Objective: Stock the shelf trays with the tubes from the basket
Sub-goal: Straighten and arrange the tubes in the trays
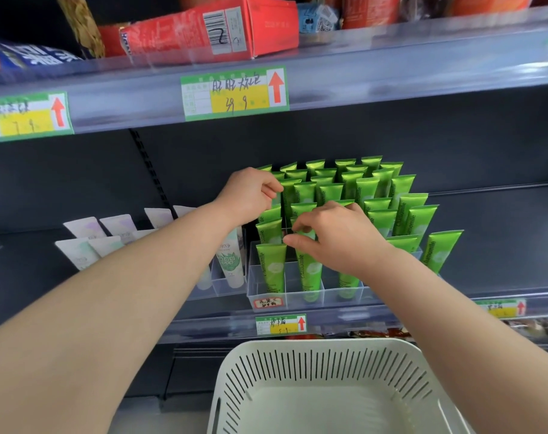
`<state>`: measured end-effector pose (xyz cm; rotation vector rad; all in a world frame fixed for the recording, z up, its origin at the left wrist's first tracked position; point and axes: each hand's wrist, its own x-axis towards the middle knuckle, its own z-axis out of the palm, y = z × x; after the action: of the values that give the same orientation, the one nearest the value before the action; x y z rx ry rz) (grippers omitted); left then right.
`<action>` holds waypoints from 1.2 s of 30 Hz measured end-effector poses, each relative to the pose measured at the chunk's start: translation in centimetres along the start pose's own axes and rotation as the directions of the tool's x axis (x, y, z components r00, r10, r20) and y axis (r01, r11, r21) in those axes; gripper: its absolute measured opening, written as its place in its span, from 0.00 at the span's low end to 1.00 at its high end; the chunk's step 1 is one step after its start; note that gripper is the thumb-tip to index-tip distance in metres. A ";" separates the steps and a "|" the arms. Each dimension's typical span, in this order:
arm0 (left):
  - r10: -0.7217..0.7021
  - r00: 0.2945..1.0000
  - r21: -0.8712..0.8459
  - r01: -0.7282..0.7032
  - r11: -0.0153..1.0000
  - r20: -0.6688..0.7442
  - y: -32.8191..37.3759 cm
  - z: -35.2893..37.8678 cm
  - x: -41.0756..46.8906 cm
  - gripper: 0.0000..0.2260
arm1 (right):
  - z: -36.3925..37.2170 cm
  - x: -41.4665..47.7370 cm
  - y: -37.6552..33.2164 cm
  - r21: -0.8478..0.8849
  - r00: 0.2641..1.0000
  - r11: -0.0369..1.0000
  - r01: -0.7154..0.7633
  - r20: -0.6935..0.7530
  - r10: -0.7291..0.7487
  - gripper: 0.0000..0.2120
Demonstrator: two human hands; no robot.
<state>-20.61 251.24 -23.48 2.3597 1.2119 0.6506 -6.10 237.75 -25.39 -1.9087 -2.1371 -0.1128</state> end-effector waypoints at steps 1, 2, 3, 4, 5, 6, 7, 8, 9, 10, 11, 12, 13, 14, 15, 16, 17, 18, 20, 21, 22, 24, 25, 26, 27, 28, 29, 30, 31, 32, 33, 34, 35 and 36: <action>0.005 1.000 0.002 -0.005 1.000 -0.005 0.2 -0.1 -0.1 0.16 | -0.1 0.0 0.0 -0.006 1.000 1.000 -0.002 -0.003 0.002 0.23; 0.010 1.000 0.003 -0.010 1.000 -0.006 0.4 -0.3 -0.2 0.16 | -0.3 -0.1 -0.1 -0.010 1.000 1.000 -0.004 -0.008 0.004 0.23; 0.015 1.000 0.006 -0.015 1.000 -0.005 0.8 -0.4 -0.3 0.16 | -0.5 -0.2 -0.1 -0.012 1.000 1.000 -0.006 -0.014 0.006 0.23; 0.021 1.000 0.013 -0.021 1.000 -0.006 1.1 -0.7 -0.5 0.16 | -0.8 -0.4 -0.1 -0.016 1.000 1.000 -0.009 -0.020 0.009 0.24; 0.026 1.000 0.023 -0.026 0.999 -0.010 1.6 -0.9 -0.7 0.16 | -1.1 -0.6 -0.1 -0.019 1.000 1.000 -0.013 -0.025 0.012 0.23; 0.031 0.999 0.031 -0.031 0.999 -0.016 2.0 -1.1 -0.8 0.16 | -1.4 -0.8 -0.1 -0.022 0.999 1.000 -0.016 -0.032 0.015 0.23; 0.035 0.999 0.033 -0.034 0.999 -0.022 2.4 -1.3 -1.0 0.16 | -1.7 -1.1 -0.1 -0.023 0.999 1.000 -0.019 -0.040 0.018 0.23; 0.038 0.999 0.031 -0.037 0.999 -0.028 2.8 -1.6 -1.3 0.16 | -2.1 -1.4 -0.1 -0.023 0.999 0.999 -0.022 -0.050 0.021 0.22; 0.043 0.999 0.027 -0.042 0.999 -0.031 3.3 -1.8 -1.7 0.16 | -2.4 -1.8 -0.1 -0.027 0.998 0.999 -0.026 -0.060 0.024 0.22; 0.053 0.998 0.025 -0.052 0.998 -0.032 3.8 -2.0 -2.1 0.16 | -2.8 -2.2 -0.1 -0.034 0.997 0.999 -0.031 -0.070 0.028 0.22; 0.066 0.997 0.026 -0.065 0.998 -0.033 4.2 -2.2 -2.5 0.16 | -3.1 -2.6 -0.1 -0.042 0.996 0.998 -0.036 -0.079 0.033 0.22; 0.080 0.996 0.030 -0.079 0.996 -0.036 4.7 -2.4 -3.0 0.16 | -3.3 -3.1 0.0 -0.048 0.996 0.998 -0.043 -0.084 0.038 0.22; 0.090 0.995 0.030 -0.088 0.996 -0.042 5.1 -2.6 -3.6 0.16 | -3.5 -3.7 0.1 -0.051 0.995 0.997 -0.049 -0.086 0.045 0.22; 0.097 0.994 0.026 -0.096 0.995 -0.048 5.5 -2.8 -4.2 0.16 | -3.7 -4.3 0.2 -0.054 0.995 0.997 -0.056 -0.084 0.051 0.21; 0.104 0.993 0.023 -0.103 0.994 -0.054 5.9 -3.0 -4.9 0.15 | -3.8 -5.0 0.5 -0.057 0.995 0.996 -0.065 -0.077 0.060 0.21; 0.115 0.992 0.025 -0.114 0.993 -0.059 6.3 -3.2 -5.6 0.15 | -3.9 -5.7 0.7 -0.057 0.995 0.995 -0.076 -0.066 0.072 0.20; 0.123 0.991 0.029 -0.122 0.992 -0.060 6.5 -3.2 -6.3 0.15 | -3.9 -6.4 1.0 -0.050 0.995 0.995 -0.089 -0.050 0.087 0.19; 0.128 0.990 0.030 -0.126 0.992 -0.058 6.8 -3.2 -7.1 0.14 | -3.8 -7.3 1.2 -0.040 0.994 0.994 -0.103 -0.033 0.101 0.19; 0.123 0.991 0.029 -0.122 0.992 -0.050 7.1 -2.9 -8.8 0.13 | -3.4 -8.9 1.6 -0.030 0.992 0.992 -0.124 -0.008 0.124 0.19; 0.116 0.992 0.033 -0.114 0.993 -0.045 7.2 -2.6 -9.6 0.13 | -3.1 -9.7 1.8 -0.035 0.991 0.990 -0.135 0.000 0.135 0.19; 0.105 0.994 0.042 -0.103 0.994 -0.041 7.1 -2.2 -10.5 0.13 | -2.7 -10.5 1.9 -0.044 0.989 0.989 -0.145 0.007 0.145 0.18; 0.082 0.996 0.059 -0.080 0.995 -0.024 6.8 -1.3 -12.0 0.12 | -1.9 -12.0 2.1 -0.066 0.986 0.985 -0.159 0.031 0.162 0.18; 0.067 0.998 0.065 -0.067 0.996 -0.007 6.5 -0.8 -12.7 0.11 | -1.3 -12.6 2.3 -0.077 0.984 0.983 -0.165 0.049 0.169 0.18; 0.052 0.999 0.072 -0.052 0.996 0.011 6.3 -0.3 -13.4 0.11 | -0.8 -13.2 2.4 -0.085 0.982 0.982 -0.171 0.065 0.177 0.18; 0.034 0.999 0.085 -0.036 0.996 0.028 6.0 0.1 -13.9 0.11 | -0.2 -13.6 2.6 -0.086 0.979 0.980 -0.181 0.076 0.187 0.19; 0.016 0.999 0.105 -0.020 0.994 0.043 5.8 0.5 -14.5 0.11 | 0.3 -14.0 2.8 -0.083 0.977 0.978 -0.191 0.082 0.198 0.20; -0.006 0.998 0.132 -0.002 0.991 0.056 5.5 0.9 -14.9 0.11 | 0.8 -14.3 2.9 -0.081 0.974 0.976 -0.200 0.088 0.207 0.21; -0.028 0.997 0.161 0.017 0.987 0.066 5.2 1.2 -15.3 0.11 | 1.3 -14.5 3.0 -0.085 0.974 0.975 -0.204 0.087 0.211 0.22; -0.053 0.996 0.186 0.038 0.982 0.073 4.9 1.6 -15.7 0.11 | 1.7 -14.7 3.1 -0.097 0.974 0.974 -0.204 0.081 0.212 0.23; -0.075 0.994 0.205 0.058 0.977 0.075 4.6 2.0 -16.0 0.11 | 2.0 -14.8 3.1 -0.113 0.975 0.973 -0.202 0.074 0.211 0.25; -0.099 0.992 0.223 0.080 0.971 0.074 4.4 2.4 -16.4 0.11 | 2.3 -14.9 3.1 -0.124 0.975 0.972 -0.201 0.072 0.211 0.25; -0.118 0.991 0.249 0.098 0.964 0.069 4.2 2.9 -16.8 0.12 | 2.5 -14.9 3.0 -0.127 0.975 0.971 -0.202 0.071 0.212 0.26; -0.135 0.989 0.281 0.112 0.953 0.065 4.1 3.4 -17.2 0.13 | 2.7 -15.0 3.0 -0.126 0.975 0.971 -0.201 0.069 0.211 0.27; -0.148 0.987 0.316 0.120 0.941 0.064 4.0 3.9 -17.5 0.15 | 3.0 -15.0 2.9 -0.124 0.975 0.972 -0.201 0.072 0.210 0.27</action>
<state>-24.86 233.98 -28.23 2.4958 1.5148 0.3256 -2.34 224.39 -32.39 -2.2275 -2.0091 -0.1187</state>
